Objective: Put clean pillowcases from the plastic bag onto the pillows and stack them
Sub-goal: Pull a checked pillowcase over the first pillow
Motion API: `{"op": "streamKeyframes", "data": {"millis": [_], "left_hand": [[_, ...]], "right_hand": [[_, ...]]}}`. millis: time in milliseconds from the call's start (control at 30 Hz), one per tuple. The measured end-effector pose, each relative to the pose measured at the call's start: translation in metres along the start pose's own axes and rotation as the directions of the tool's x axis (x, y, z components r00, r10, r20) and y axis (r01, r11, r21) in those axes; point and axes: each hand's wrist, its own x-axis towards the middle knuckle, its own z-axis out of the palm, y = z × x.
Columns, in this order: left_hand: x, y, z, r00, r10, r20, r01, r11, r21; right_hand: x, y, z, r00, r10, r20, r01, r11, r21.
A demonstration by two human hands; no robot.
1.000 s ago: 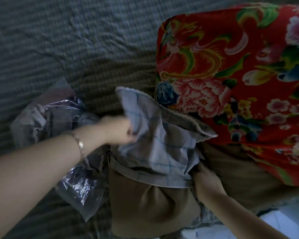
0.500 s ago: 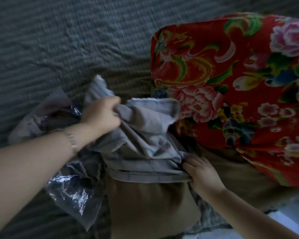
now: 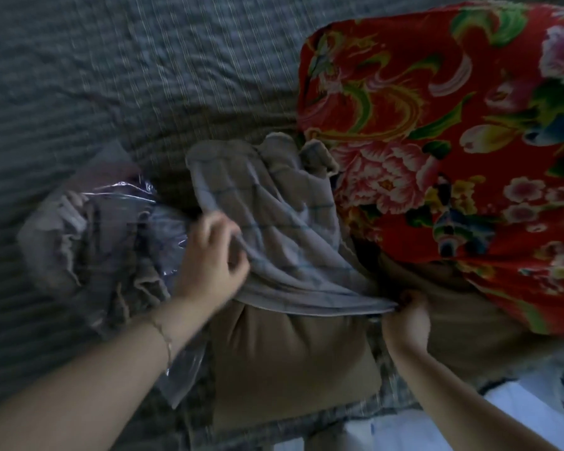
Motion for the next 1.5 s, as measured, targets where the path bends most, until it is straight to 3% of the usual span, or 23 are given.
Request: {"op": "streamKeyframes", "data": {"millis": [67, 133, 200, 267, 333, 433, 500, 567, 633, 700, 833, 900, 1000, 1100, 1167, 1200, 1233, 1300, 1333, 1400, 1500], "left_hand": [[-0.044, 0.009, 0.014, 0.987, -0.012, 0.161, 0.011, 1.000, 0.010], [-0.068, 0.010, 0.024, 0.954, -0.128, 0.270, 0.108, 0.990, 0.086], [-0.075, 0.007, 0.026, 0.913, -0.281, 0.296, 0.250, 0.958, 0.139], [-0.076, 0.004, 0.023, 0.873, -0.373, 0.315, 0.355, 0.928, 0.115], [-0.076, -0.001, 0.021, 0.777, -0.519, 0.356, 0.530, 0.845, 0.073], [-0.080, -0.004, 0.019, 0.568, -0.652, 0.502, 0.792, 0.598, -0.121], [-0.079, 0.000, 0.022, 0.545, -0.673, 0.501, 0.818, 0.557, -0.142], [-0.074, 0.007, 0.024, 0.547, -0.744, 0.384, 0.830, 0.541, -0.135], [-0.066, 0.021, 0.023, 0.506, -0.804, 0.312, 0.861, 0.492, -0.128], [-0.061, 0.035, 0.020, 0.440, -0.831, 0.342, 0.894, 0.440, -0.081], [-0.053, 0.046, 0.011, 0.348, -0.840, 0.416, 0.937, 0.329, -0.118], [-0.051, 0.052, 0.006, 0.318, -0.823, 0.470, 0.948, 0.271, -0.168], [-0.055, 0.064, -0.004, 0.407, -0.778, 0.479, 0.913, 0.349, -0.210], [-0.059, 0.064, -0.018, 0.504, -0.686, 0.525, 0.863, 0.427, -0.271], [-0.058, 0.058, -0.030, 0.521, -0.614, 0.593, 0.853, 0.399, -0.336], [-0.059, 0.054, -0.038, 0.559, -0.576, 0.596, 0.820, 0.489, -0.296], [-0.063, 0.049, -0.044, 0.625, -0.546, 0.558, 0.739, 0.645, -0.196], [-0.072, 0.044, -0.055, 0.793, -0.463, 0.396, 0.554, 0.819, -0.150], [-0.077, 0.045, -0.064, 0.849, -0.407, 0.337, 0.487, 0.850, -0.200], [-0.085, 0.047, -0.074, 0.897, -0.303, 0.322, 0.411, 0.841, -0.353], [-0.098, 0.041, -0.080, 0.917, -0.310, 0.252, 0.378, 0.878, -0.293]], "right_hand": [[-0.020, -0.003, 0.008, 0.989, 0.146, 0.023, -0.147, 0.988, 0.039], [-0.054, 0.005, 0.017, 0.956, 0.189, 0.224, -0.195, 0.981, 0.004], [-0.086, 0.015, 0.021, 0.907, 0.111, 0.406, -0.067, 0.990, -0.121], [-0.096, 0.023, 0.025, 0.902, 0.036, 0.431, 0.064, 0.974, -0.216], [-0.089, 0.024, 0.028, 0.899, 0.063, 0.434, 0.019, 0.983, -0.182], [-0.070, 0.023, 0.029, 0.871, 0.089, 0.482, -0.078, 0.996, -0.043], [-0.068, 0.018, 0.024, 0.897, 0.036, 0.441, -0.027, 0.999, -0.027], [-0.081, 0.011, 0.020, 0.927, -0.024, 0.374, 0.059, 0.995, -0.083], [-0.106, 0.001, 0.013, 0.926, -0.049, 0.373, 0.090, 0.991, -0.095], [-0.137, -0.011, 0.008, 0.900, -0.058, 0.433, 0.129, 0.982, -0.136], [-0.176, -0.030, 0.008, 0.843, 0.077, 0.533, 0.172, 0.899, -0.403], [-0.171, -0.026, 0.019, 0.846, 0.103, 0.523, 0.088, 0.941, -0.327], [-0.160, -0.016, 0.028, 0.845, 0.119, 0.522, -0.075, 0.992, -0.106], [-0.156, -0.013, 0.023, 0.904, 0.090, 0.418, -0.105, 0.994, 0.012], [-0.154, -0.018, 0.011, 0.953, 0.021, 0.302, -0.056, 0.992, 0.109], [-0.153, -0.025, 0.002, 0.965, -0.023, 0.260, -0.017, 0.989, 0.149], [-0.151, -0.034, -0.007, 0.969, -0.067, 0.236, 0.020, 0.981, 0.194], [-0.148, -0.057, -0.029, 0.962, -0.161, 0.221, 0.096, 0.956, 0.276], [-0.146, -0.069, -0.041, 0.956, -0.202, 0.213, 0.129, 0.941, 0.314], [-0.144, -0.091, -0.063, 0.940, -0.284, 0.190, 0.195, 0.902, 0.385], [-0.152, -0.116, -0.098, 0.895, -0.413, 0.171, 0.289, 0.827, 0.483]]}}
